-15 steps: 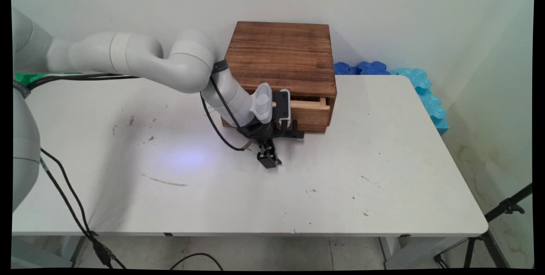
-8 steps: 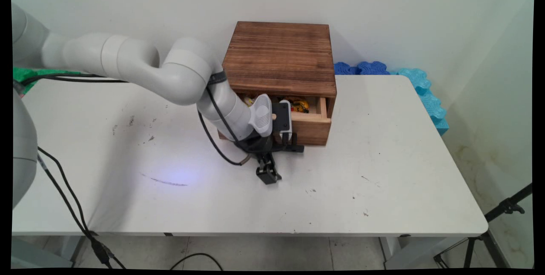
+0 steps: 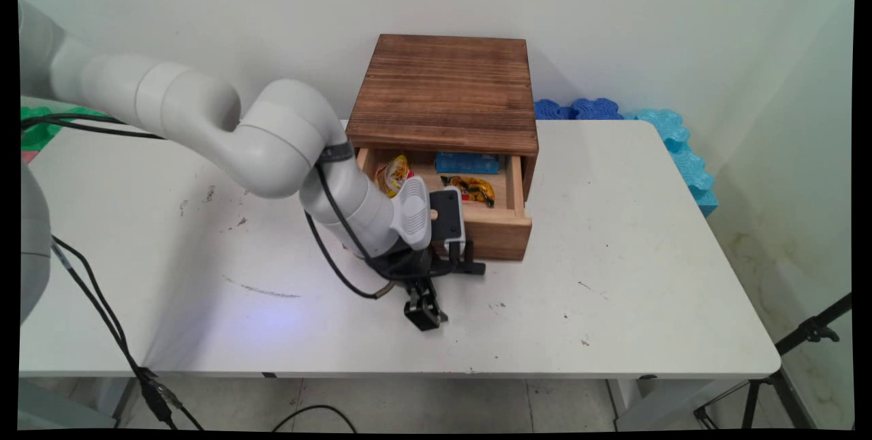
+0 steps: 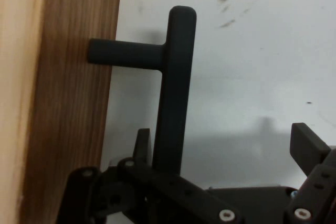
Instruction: Open the drawer
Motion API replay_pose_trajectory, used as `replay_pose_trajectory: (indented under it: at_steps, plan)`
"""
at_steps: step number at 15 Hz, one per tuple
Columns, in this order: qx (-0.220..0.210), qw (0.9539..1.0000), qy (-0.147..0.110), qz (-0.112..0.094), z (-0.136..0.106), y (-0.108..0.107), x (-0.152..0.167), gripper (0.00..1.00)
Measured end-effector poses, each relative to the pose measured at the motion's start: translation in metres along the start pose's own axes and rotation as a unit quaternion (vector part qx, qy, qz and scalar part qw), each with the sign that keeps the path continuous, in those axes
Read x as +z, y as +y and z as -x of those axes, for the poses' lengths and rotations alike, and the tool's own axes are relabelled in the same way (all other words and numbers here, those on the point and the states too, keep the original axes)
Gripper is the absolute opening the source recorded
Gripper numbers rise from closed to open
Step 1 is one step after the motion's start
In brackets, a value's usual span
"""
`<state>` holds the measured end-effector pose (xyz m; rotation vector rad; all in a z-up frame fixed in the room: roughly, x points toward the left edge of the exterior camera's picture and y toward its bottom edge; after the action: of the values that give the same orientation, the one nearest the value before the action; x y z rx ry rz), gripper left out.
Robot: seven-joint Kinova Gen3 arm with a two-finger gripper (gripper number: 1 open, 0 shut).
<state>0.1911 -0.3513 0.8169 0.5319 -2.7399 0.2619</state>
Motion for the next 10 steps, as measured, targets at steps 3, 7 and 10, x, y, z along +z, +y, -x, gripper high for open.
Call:
replay_pose_trajectory:
  at_steps: [3, 7, 10]
  plan:
    - [-0.006, 1.0000, -0.001, 0.007, 0.003, 0.017, -0.005, 1.00]
    - [-0.011, 0.9998, 0.000, 0.016, 0.006, 0.038, -0.012, 1.00]
    - [-0.013, 0.9997, 0.001, 0.021, 0.008, 0.051, -0.016, 1.00]
